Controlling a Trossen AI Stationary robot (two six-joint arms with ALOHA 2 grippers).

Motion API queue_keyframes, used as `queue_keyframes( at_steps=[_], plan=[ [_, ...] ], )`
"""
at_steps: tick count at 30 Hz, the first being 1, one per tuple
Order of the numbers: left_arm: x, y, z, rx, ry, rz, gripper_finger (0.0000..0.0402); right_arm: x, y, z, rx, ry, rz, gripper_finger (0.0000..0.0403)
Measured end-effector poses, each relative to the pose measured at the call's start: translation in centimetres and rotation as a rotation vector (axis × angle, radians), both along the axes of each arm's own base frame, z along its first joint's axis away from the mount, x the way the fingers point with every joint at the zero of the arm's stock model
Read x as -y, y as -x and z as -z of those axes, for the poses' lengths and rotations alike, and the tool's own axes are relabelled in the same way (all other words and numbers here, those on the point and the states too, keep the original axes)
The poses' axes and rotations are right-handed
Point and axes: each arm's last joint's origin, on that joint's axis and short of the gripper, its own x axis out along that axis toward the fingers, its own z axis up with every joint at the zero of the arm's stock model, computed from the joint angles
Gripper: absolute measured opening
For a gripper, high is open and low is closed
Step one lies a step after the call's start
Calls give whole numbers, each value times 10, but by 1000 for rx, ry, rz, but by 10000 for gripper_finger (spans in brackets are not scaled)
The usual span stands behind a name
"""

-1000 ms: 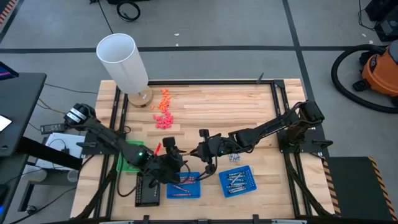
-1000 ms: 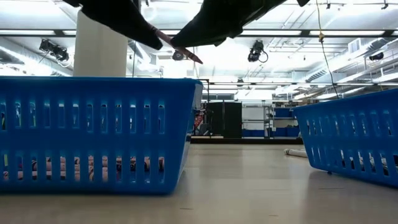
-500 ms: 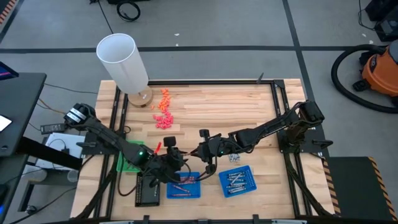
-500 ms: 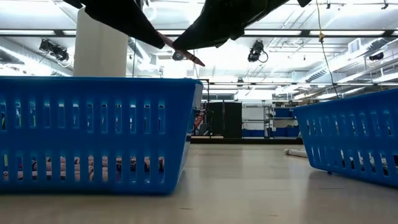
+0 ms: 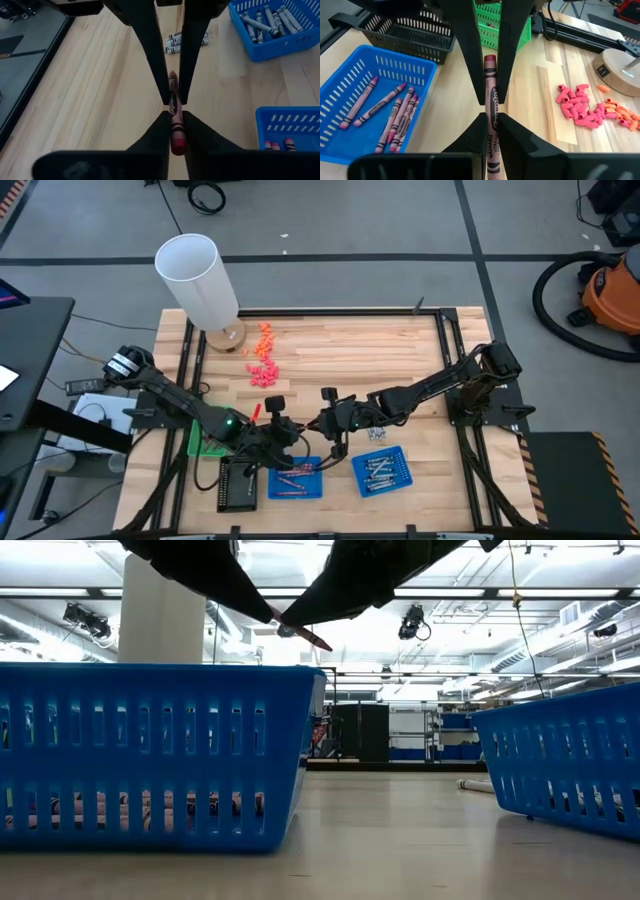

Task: Sort crayons
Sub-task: Put the pink crayon into the left blue basket

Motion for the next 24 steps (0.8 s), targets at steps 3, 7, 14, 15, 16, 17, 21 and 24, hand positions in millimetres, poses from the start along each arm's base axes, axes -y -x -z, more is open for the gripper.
queue_keyframes(
  at_steps=[3,7,14,15,16,17,21,24],
  plan=[
    [0,0,0,0,0,0,27,0,0,0,0,-5,3,47],
    [0,0,0,1,1,-2,35,0,0,0,-1,-22,14,59],
    [0,1,1,-16,27,1,37,0,0,0,-3,-26,16,102],
    [0,2,2,-25,36,2,37,0,0,0,-3,-26,16,107],
    [0,3,3,-39,48,1,38,0,0,0,-3,-26,16,111],
    [-1,4,4,-56,62,-2,38,0,0,0,-3,-26,17,114],
    [0,10,10,-133,131,-3,38,0,1,1,-16,-24,23,118],
    [2,18,9,-194,210,4,38,2,2,4,-44,-24,36,118]
  ],
)
